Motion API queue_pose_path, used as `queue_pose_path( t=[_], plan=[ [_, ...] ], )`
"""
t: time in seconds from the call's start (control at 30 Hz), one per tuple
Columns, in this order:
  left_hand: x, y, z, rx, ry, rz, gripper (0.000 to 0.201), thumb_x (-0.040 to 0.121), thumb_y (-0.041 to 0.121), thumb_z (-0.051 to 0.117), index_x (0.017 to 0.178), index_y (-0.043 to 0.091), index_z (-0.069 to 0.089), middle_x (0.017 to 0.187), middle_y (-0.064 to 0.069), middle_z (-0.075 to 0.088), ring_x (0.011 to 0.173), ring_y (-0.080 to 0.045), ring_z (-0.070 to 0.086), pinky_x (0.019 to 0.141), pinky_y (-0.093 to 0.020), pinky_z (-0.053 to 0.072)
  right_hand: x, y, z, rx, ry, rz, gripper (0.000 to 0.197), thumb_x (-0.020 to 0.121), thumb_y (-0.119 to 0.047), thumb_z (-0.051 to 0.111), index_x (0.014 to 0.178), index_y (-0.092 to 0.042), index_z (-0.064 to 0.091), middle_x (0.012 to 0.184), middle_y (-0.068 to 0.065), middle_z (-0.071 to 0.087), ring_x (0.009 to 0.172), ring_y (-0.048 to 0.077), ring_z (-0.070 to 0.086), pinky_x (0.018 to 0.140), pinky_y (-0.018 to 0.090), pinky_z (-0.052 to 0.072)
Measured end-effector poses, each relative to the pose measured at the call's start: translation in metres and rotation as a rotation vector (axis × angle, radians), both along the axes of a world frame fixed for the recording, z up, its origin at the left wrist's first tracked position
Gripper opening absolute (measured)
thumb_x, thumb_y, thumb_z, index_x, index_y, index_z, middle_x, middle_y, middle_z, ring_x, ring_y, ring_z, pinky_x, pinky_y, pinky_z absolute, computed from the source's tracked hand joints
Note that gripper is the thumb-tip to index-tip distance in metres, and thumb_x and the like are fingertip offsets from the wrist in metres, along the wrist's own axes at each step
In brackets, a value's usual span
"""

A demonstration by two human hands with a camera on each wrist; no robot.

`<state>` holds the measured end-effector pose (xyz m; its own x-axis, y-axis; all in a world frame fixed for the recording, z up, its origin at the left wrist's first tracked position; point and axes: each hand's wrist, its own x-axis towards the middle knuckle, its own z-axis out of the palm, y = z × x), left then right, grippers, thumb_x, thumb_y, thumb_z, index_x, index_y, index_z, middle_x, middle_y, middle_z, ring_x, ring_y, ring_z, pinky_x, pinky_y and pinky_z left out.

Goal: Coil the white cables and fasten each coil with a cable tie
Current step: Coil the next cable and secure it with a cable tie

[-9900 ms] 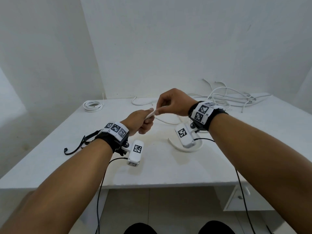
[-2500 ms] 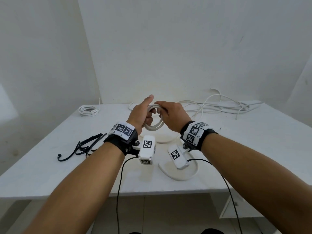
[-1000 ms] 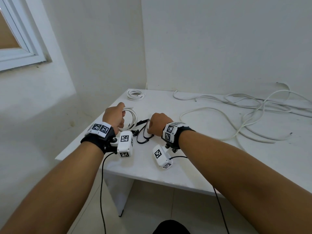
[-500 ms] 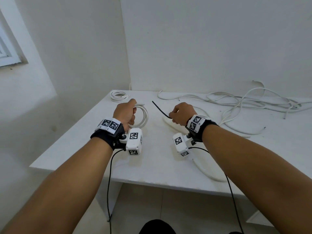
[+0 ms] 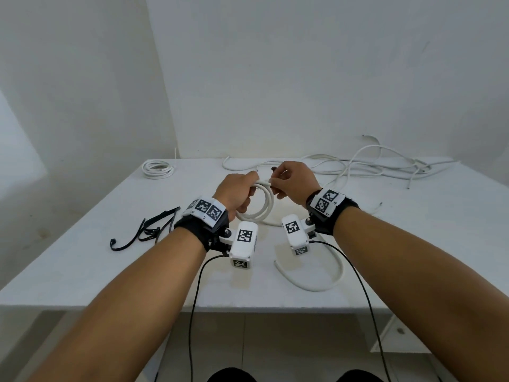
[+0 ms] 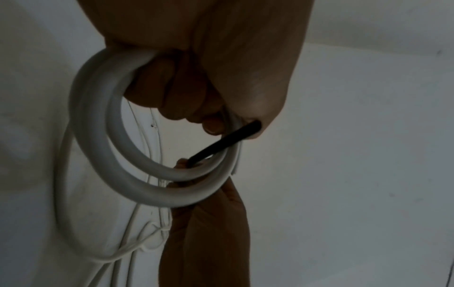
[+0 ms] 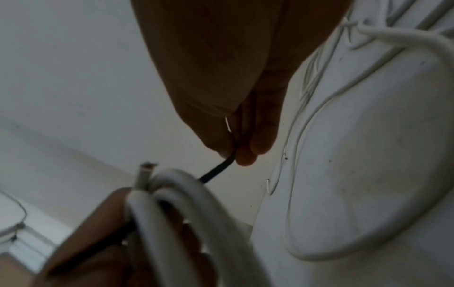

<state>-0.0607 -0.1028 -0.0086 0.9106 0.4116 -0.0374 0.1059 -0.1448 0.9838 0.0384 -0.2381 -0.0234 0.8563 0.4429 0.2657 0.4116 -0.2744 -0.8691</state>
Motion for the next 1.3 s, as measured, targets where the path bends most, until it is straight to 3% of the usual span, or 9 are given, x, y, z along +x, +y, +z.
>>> queue_pose_path(
  t=[0.17, 0.27, 0.5, 0.6, 0.7, 0.9, 0.97, 1.1, 1.3],
  plan=[
    [-0.001, -0.015, -0.006, 0.025, 0.04, -0.075, 0.041, 0.093, 0.032, 0.053, 0.058, 0.011, 0.048, 0.047, 0.002, 0.033, 0.038, -0.014, 0.027, 0.045, -0.024, 0.021, -0.014, -0.006, 0.012, 0.17, 0.17, 0.162, 0.017, 0.086, -0.003, 0.07, 0.095, -0.005, 0.056, 0.068, 0.01, 0.068, 0.056, 0.02, 0.065, 0.055, 0.029, 0.055],
    [-0.003, -0.02, -0.008, 0.013, 0.061, -0.089, 0.037, 0.094, 0.034, 0.054, 0.065, 0.012, 0.048, 0.048, 0.004, 0.029, 0.039, -0.013, 0.025, 0.044, -0.023, 0.021, -0.014, -0.008, 0.015, 0.129, 0.156, 0.177, 0.017, 0.087, -0.005, 0.069, 0.097, -0.009, 0.056, 0.069, 0.01, 0.068, 0.061, 0.023, 0.062, 0.06, 0.032, 0.052],
    [-0.004, -0.026, -0.008, 0.075, 0.06, -0.122, 0.021, 0.092, 0.023, 0.054, 0.076, 0.01, 0.051, 0.049, 0.002, 0.028, 0.039, -0.014, 0.025, 0.043, -0.024, 0.02, -0.014, -0.014, 0.019, 0.054, 0.099, 0.116, 0.013, 0.084, -0.008, 0.072, 0.083, -0.01, 0.059, 0.069, 0.008, 0.07, 0.058, 0.017, 0.062, 0.052, 0.022, 0.042],
    [-0.001, -0.022, -0.008, 0.067, 0.036, -0.044, 0.026, 0.092, 0.02, 0.054, 0.068, 0.011, 0.049, 0.05, 0.0, 0.032, 0.038, -0.015, 0.03, 0.044, -0.025, 0.024, -0.017, -0.016, 0.021, -0.021, -0.05, 0.133, 0.009, 0.087, -0.015, 0.07, 0.09, -0.013, 0.062, 0.08, -0.002, 0.07, 0.064, 0.01, 0.062, 0.057, 0.017, 0.042],
    [0.002, -0.013, -0.006, -0.045, 0.03, 0.083, 0.026, 0.089, 0.022, 0.053, 0.065, 0.012, 0.049, 0.049, 0.0, 0.036, 0.038, -0.016, 0.031, 0.045, -0.026, 0.025, -0.022, -0.021, 0.021, -0.114, -0.256, 0.153, 0.024, 0.085, -0.028, 0.074, 0.104, -0.021, 0.06, 0.099, -0.007, 0.064, 0.076, 0.008, 0.059, 0.069, 0.018, 0.046],
    [0.001, -0.002, 0.001, -0.257, -0.012, 0.188, 0.023, 0.089, 0.021, 0.054, 0.067, 0.012, 0.051, 0.044, 0.003, 0.032, 0.039, -0.014, 0.027, 0.047, -0.024, 0.022, -0.037, -0.023, 0.014, -0.398, -0.519, 0.375, 0.062, 0.058, -0.05, 0.089, 0.105, -0.032, 0.054, 0.104, -0.009, 0.051, 0.09, 0.007, 0.051, 0.076, 0.016, 0.042],
    [0.0, -0.001, 0.0, -0.26, -0.014, 0.198, 0.023, 0.088, 0.021, 0.054, 0.067, 0.012, 0.051, 0.043, 0.003, 0.033, 0.037, -0.013, 0.028, 0.045, -0.022, 0.023, -0.037, -0.021, 0.011, -0.45, -0.619, 0.36, 0.056, 0.061, -0.049, 0.087, 0.104, -0.03, 0.058, 0.102, -0.007, 0.051, 0.09, 0.012, 0.052, 0.076, 0.022, 0.043],
    [-0.001, 0.001, -0.003, -0.244, 0.006, 0.233, 0.022, 0.086, 0.019, 0.054, 0.066, 0.013, 0.051, 0.048, 0.0, 0.033, 0.039, -0.014, 0.029, 0.039, -0.019, 0.026, -0.041, -0.018, 0.014, -0.435, -0.715, 0.355, 0.015, 0.08, -0.029, 0.076, 0.091, -0.021, 0.069, 0.091, -0.007, 0.055, 0.078, 0.008, 0.05, 0.069, 0.022, 0.037],
    [-0.001, 0.001, -0.013, -0.187, 0.029, 0.204, 0.02, 0.087, 0.02, 0.055, 0.069, 0.013, 0.05, 0.052, 0.0, 0.031, 0.038, -0.014, 0.026, 0.044, -0.022, 0.02, -0.045, -0.014, 0.015, -0.229, -0.779, 0.266, 0.006, 0.091, -0.019, 0.061, 0.088, -0.015, 0.065, 0.092, -0.006, 0.058, 0.071, 0.012, 0.058, 0.066, 0.029, 0.05]
  ],
)
